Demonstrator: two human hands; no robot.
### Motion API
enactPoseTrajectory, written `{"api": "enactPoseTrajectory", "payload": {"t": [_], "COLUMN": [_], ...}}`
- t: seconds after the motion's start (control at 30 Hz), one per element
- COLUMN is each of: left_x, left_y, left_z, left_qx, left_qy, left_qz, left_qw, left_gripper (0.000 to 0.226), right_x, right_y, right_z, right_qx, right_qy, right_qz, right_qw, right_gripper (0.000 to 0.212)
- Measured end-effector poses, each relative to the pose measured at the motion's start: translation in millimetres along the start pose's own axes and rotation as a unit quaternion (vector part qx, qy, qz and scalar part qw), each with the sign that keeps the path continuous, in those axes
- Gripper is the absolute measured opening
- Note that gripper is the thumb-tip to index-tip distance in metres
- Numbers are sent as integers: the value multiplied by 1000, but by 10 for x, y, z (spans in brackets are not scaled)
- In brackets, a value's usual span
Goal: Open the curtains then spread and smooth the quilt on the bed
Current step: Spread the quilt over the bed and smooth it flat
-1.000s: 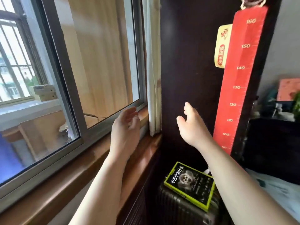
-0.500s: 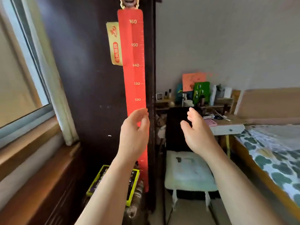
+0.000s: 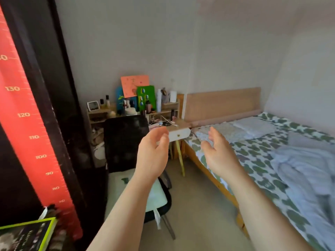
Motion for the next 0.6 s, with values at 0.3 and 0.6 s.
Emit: {"api": "enactPoseTrajectory", "payload": {"t": [0.3,0.6], "left_x": [55,294], "left_y": [1374,2384], "left_z": [-334,-984], "left_qx": [113,198], "left_qy": [-15,-13], "left_qz": [69,133], "left_qw": [991,971], "left_gripper": [32,30], "right_x": [-886,-1341], "right_y": [-855,-1146], "right_z": [-387,-1065], "right_qx": [-95,-160], "right_qy": [91,149], "right_qz": [15,26], "right_qw": [991,975], "right_gripper": [58,57]}}
Point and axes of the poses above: each hand's wrist, its own z-axis away from the middle knuckle, its own y-axis out of the palm, x = y × z, the point moved 9 cm from there along -z, towards the middle knuckle, and after that the axes turned 5 degrees about y, right-handed, at the moved point
